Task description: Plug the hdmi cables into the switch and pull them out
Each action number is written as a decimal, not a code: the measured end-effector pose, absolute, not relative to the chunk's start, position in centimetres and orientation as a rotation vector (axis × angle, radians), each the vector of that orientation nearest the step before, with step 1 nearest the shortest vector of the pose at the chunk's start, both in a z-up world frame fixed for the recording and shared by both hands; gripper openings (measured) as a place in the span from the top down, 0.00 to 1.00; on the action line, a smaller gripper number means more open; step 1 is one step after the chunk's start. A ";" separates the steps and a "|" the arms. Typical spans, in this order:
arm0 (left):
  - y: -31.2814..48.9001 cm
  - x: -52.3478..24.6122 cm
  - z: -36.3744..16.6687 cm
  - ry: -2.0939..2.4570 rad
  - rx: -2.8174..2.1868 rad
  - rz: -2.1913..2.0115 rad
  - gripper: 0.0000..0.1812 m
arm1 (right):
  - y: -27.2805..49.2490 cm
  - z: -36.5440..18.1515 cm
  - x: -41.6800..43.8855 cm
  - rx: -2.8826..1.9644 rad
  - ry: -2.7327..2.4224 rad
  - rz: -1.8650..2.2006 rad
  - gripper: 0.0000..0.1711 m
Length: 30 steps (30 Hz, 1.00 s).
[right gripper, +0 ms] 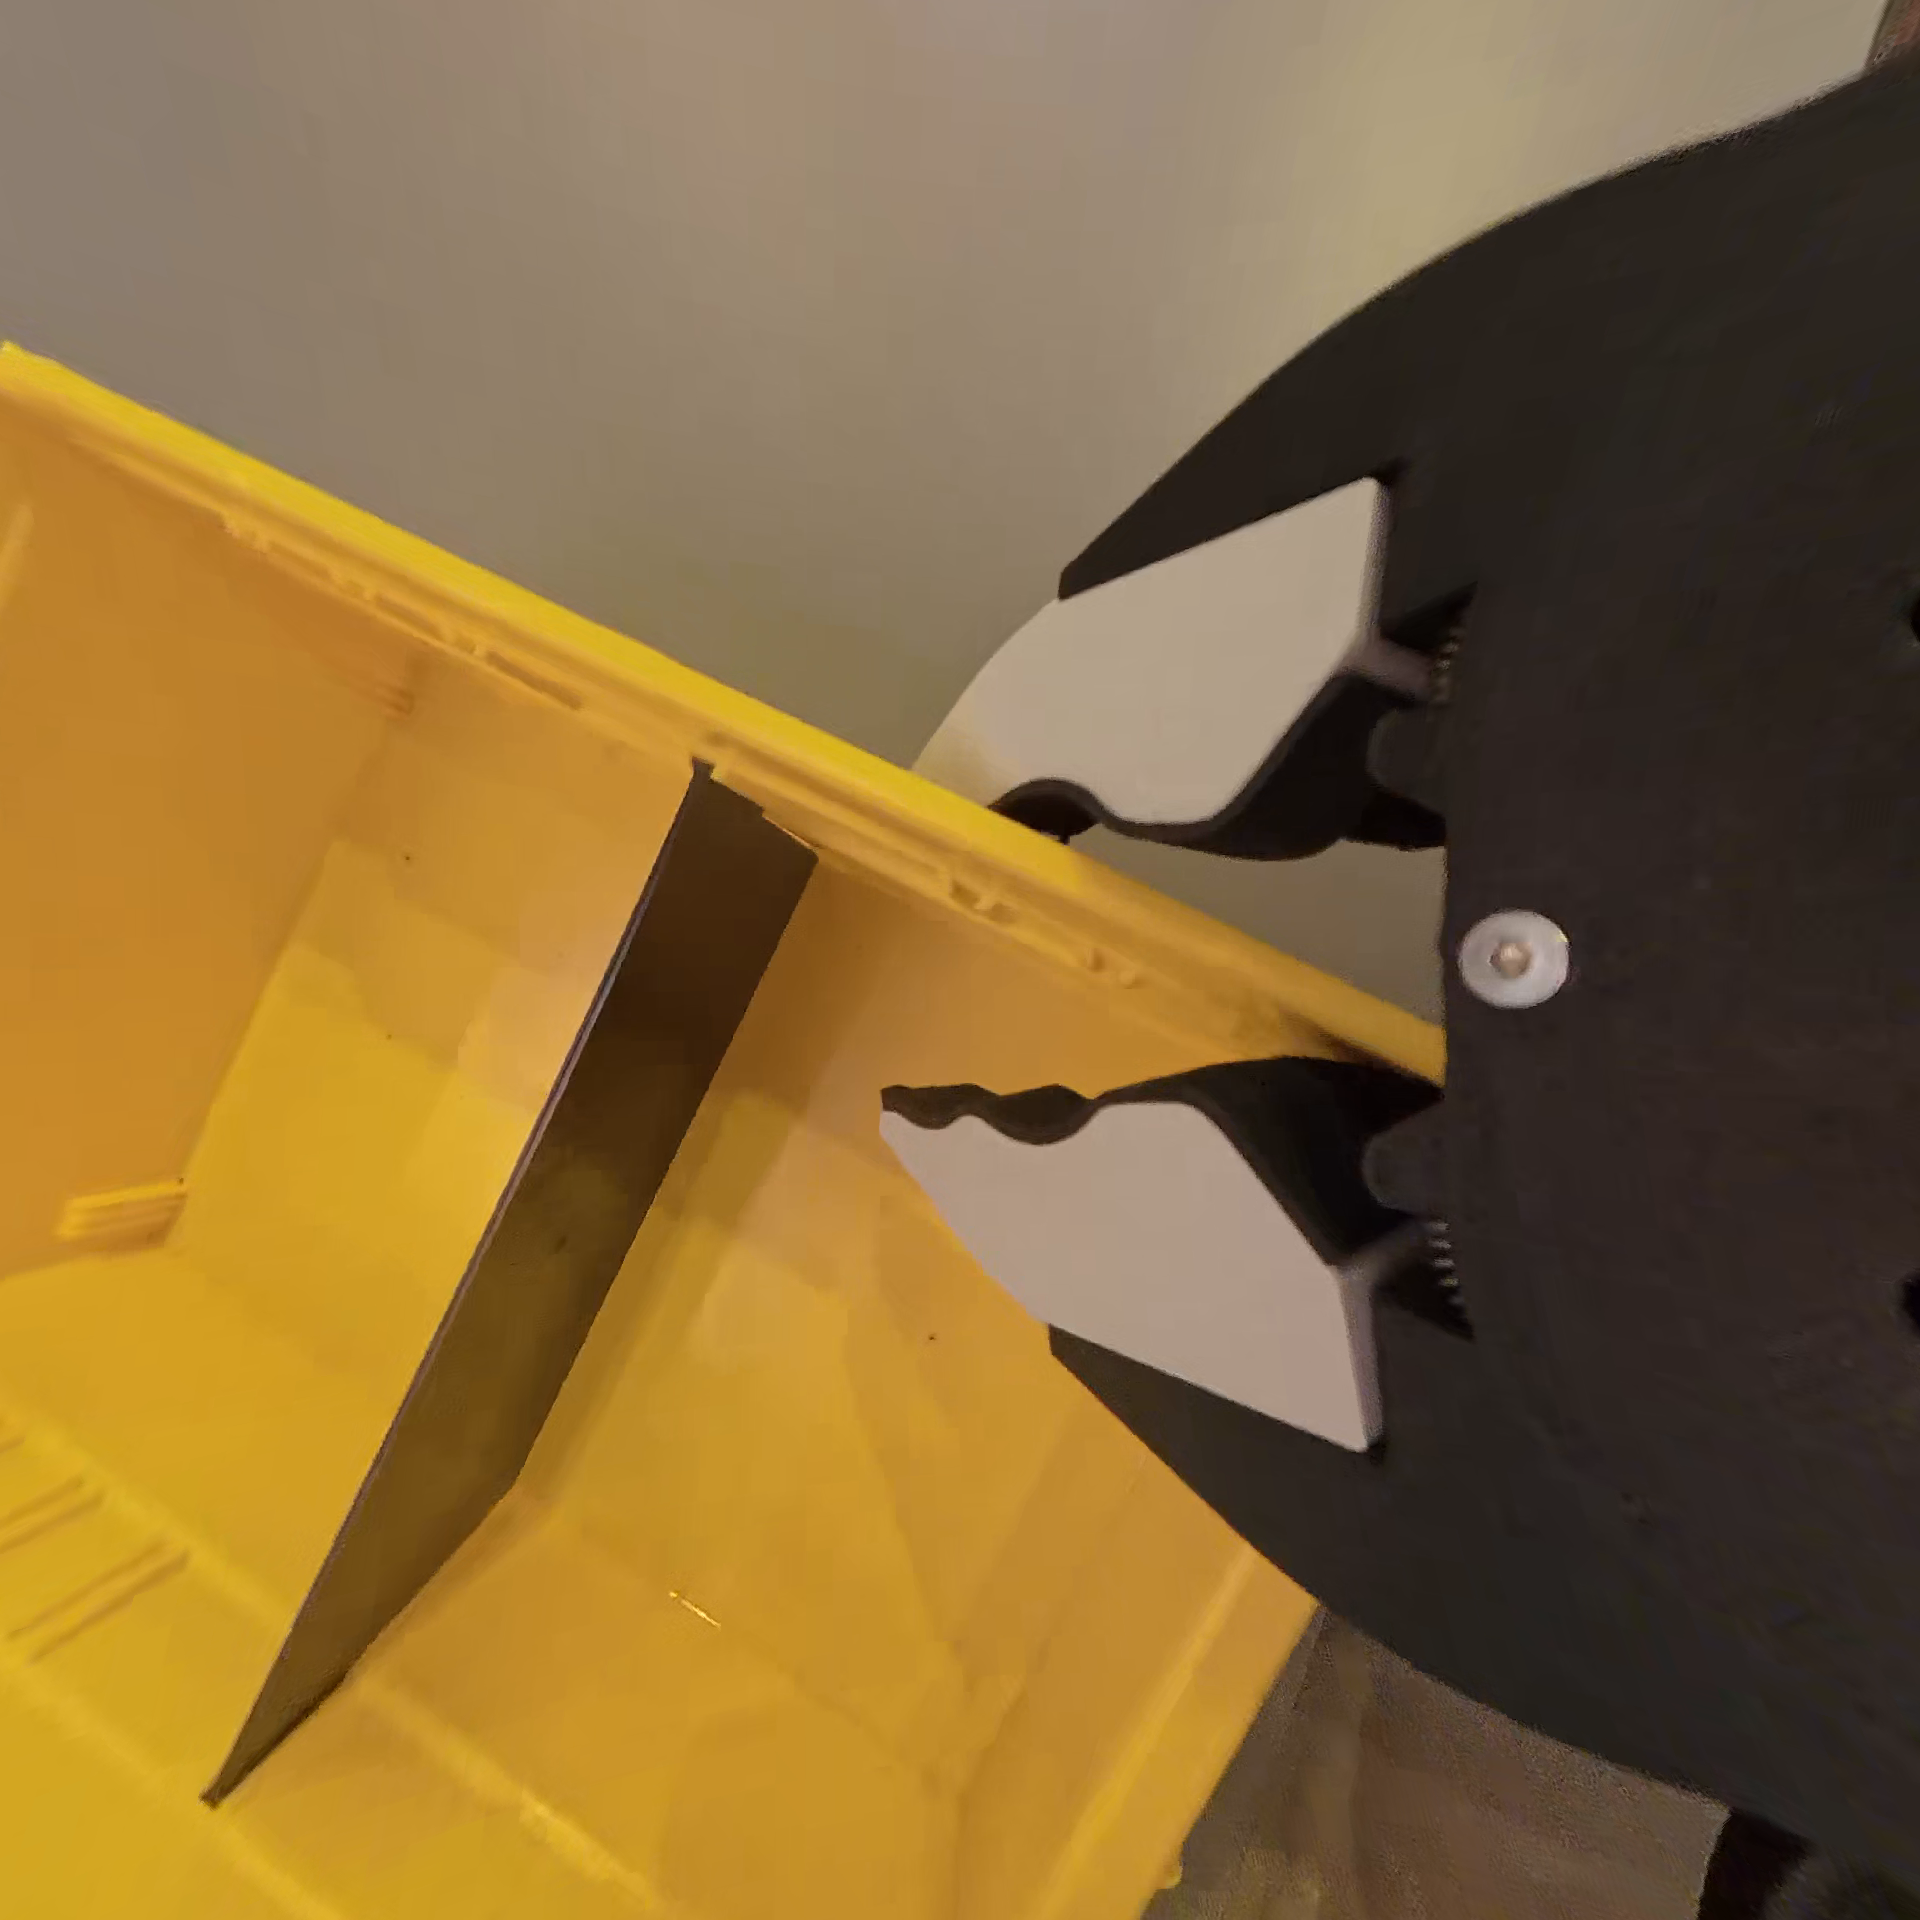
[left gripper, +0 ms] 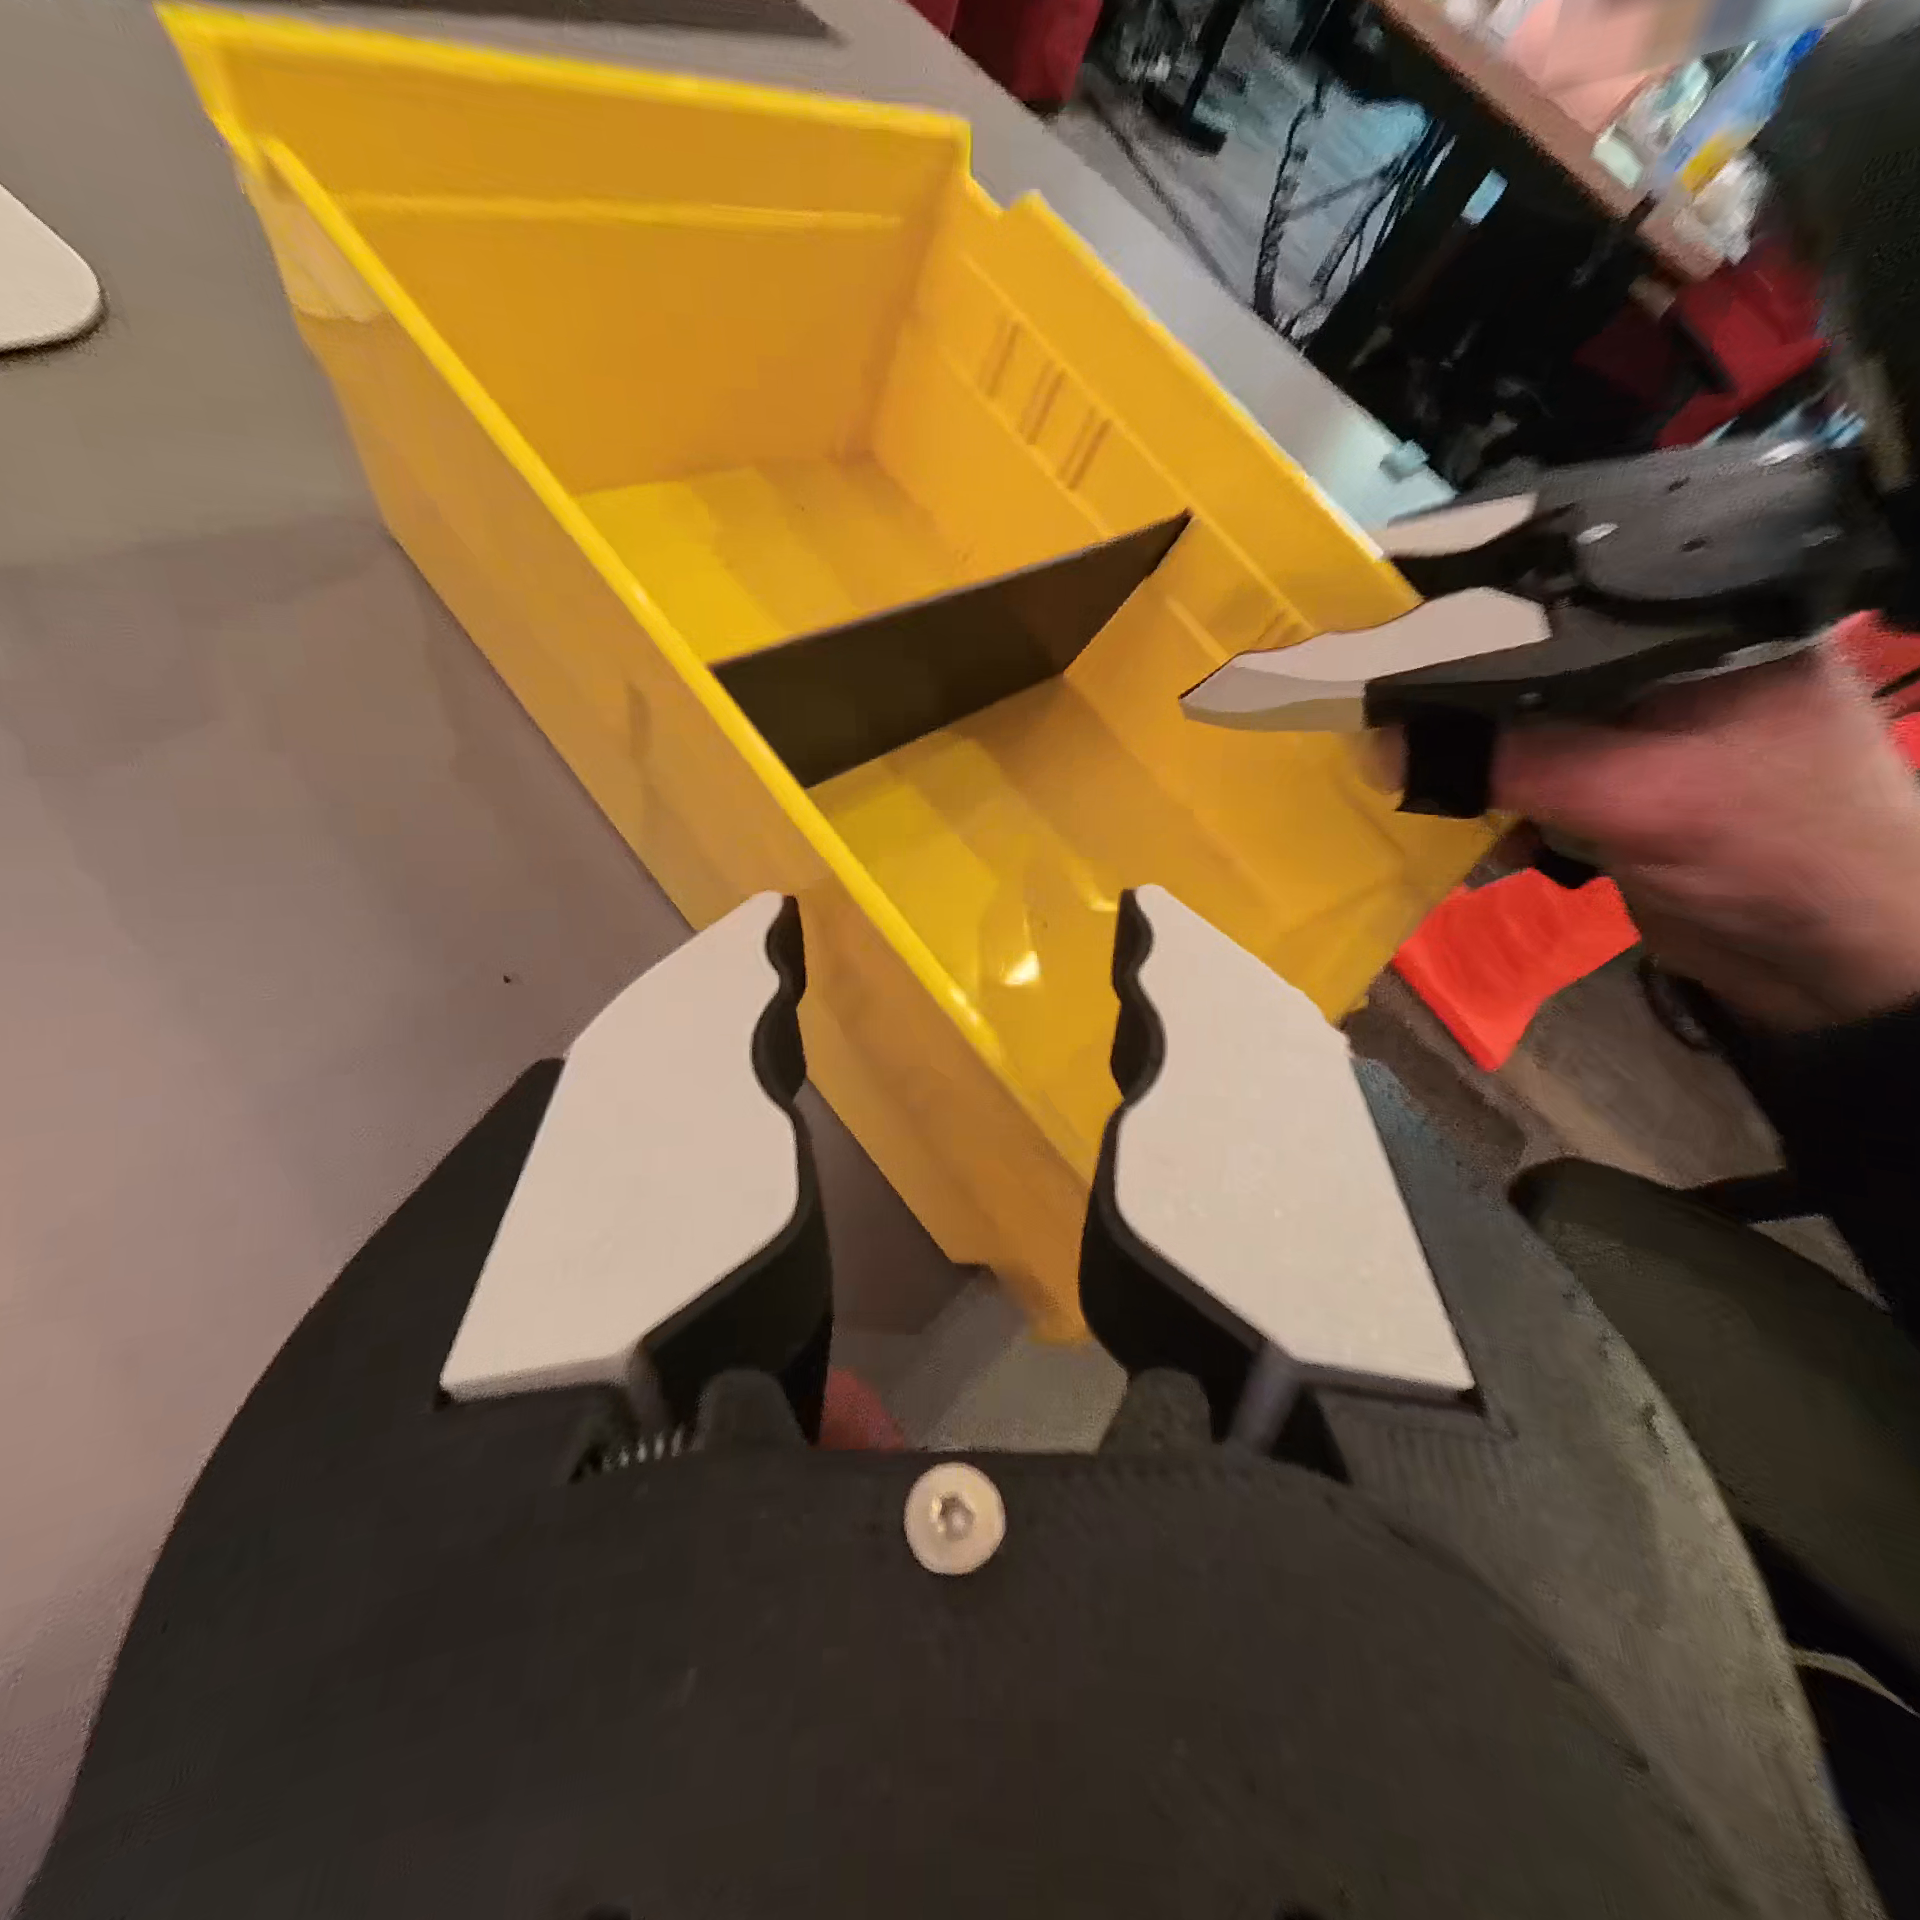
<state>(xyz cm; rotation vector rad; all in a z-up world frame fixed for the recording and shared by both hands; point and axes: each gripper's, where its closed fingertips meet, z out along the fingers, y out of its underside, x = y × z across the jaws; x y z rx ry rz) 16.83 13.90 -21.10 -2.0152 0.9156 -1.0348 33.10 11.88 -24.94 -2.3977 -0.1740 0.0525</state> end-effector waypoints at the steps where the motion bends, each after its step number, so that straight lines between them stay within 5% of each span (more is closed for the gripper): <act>1: 13.9 16.2 -20.2 0.901 -1.992 -1.054 0.69 | 12.0 -24.9 33.4 -2.400 -0.170 0.063 0.76; 6: 14.8 10.1 -16.3 0.935 -1.921 -0.875 0.72 | 12.2 -24.8 34.8 -2.419 -0.161 0.079 0.82; 11: 20.5 -5.9 -13.9 0.794 -1.947 -0.256 0.71 | 12.2 -24.8 36.3 -2.430 -0.174 0.083 0.85; 17: 22.5 -23.7 -18.7 0.542 -2.180 0.087 0.68 | 12.1 -24.8 38.2 -2.452 -0.177 0.072 0.86; 21: 21.3 -25.8 -23.2 0.507 -2.313 -0.045 0.68 | 11.9 -24.8 39.4 -2.472 -0.168 0.035 0.86; 25: 21.3 -26.2 -25.2 0.548 -2.344 0.009 0.95 | 11.7 -24.8 40.3 -2.489 -0.166 0.028 0.86; 30: 21.4 -27.0 -25.2 0.492 -2.344 -0.042 0.96 | 11.7 -24.8 41.9 -2.503 -0.160 0.004 0.86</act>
